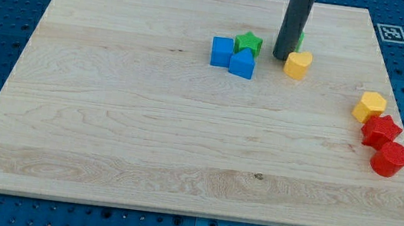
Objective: Move the yellow heart to the top left of the yellow hexagon
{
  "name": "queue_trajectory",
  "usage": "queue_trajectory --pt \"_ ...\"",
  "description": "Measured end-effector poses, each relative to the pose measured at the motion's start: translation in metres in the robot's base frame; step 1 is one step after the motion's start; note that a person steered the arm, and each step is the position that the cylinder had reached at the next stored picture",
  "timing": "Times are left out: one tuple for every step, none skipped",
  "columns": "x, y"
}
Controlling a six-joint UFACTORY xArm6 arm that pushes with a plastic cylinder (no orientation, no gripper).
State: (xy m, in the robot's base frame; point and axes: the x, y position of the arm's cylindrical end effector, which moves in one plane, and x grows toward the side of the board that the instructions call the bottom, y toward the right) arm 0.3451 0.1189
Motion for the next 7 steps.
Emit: queue_trajectory --pt "0.009 -0.016" --pt "0.017 -0.017" --pt "0.021 -0.004" --pt "0.020 0.011" --pt "0.018 0.021" --pt "0.007 0.028" --pt "0.006 0.035"
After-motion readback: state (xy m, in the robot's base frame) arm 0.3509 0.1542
